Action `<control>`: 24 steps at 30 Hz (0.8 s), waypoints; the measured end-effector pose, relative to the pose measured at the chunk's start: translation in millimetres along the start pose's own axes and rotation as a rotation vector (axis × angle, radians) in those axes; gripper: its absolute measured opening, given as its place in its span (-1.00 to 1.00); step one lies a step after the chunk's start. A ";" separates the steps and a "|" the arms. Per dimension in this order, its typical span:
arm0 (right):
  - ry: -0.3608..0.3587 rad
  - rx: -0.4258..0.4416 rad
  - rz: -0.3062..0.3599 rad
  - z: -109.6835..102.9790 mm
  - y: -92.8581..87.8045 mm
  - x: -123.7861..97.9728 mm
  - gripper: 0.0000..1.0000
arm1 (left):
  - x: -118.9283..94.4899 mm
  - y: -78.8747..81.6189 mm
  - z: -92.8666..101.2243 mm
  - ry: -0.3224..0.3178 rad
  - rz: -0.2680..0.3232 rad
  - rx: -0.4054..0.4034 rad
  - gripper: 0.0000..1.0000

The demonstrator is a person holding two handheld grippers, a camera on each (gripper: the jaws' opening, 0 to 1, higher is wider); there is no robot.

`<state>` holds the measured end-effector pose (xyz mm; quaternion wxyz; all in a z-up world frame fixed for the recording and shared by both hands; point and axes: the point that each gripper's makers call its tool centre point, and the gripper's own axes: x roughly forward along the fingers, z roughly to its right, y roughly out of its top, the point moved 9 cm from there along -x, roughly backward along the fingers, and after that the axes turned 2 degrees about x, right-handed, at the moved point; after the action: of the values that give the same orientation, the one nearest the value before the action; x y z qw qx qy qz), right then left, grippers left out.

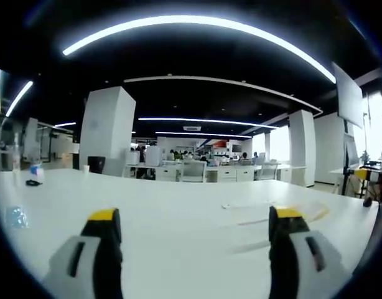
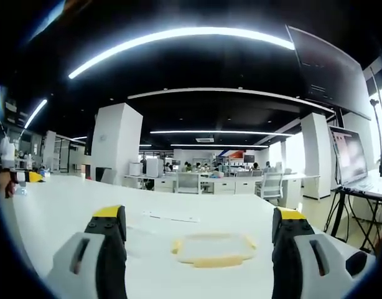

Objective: Snap each plastic latch of the storage box into its locked position after aligning the lid with the box until every specified latch is closed and the lid sits flush.

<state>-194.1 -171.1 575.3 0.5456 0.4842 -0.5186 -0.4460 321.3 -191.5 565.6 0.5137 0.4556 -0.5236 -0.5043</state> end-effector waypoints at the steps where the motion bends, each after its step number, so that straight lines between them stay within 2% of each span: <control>1: 0.000 -0.001 0.000 -0.1 0.0 0.1 1.00 | 0.0 -0.1 0.2 0.000 0.000 0.000 0.99; 24: 0.000 -0.031 -0.008 7.6 -4.0 1.2 1.00 | 6.1 -0.9 7.1 -0.021 -0.003 -0.008 0.98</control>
<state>-201.5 -173.3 571.5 0.5513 0.4779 -0.5095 -0.4562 313.8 -197.2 565.4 0.5095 0.4490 -0.5263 -0.5117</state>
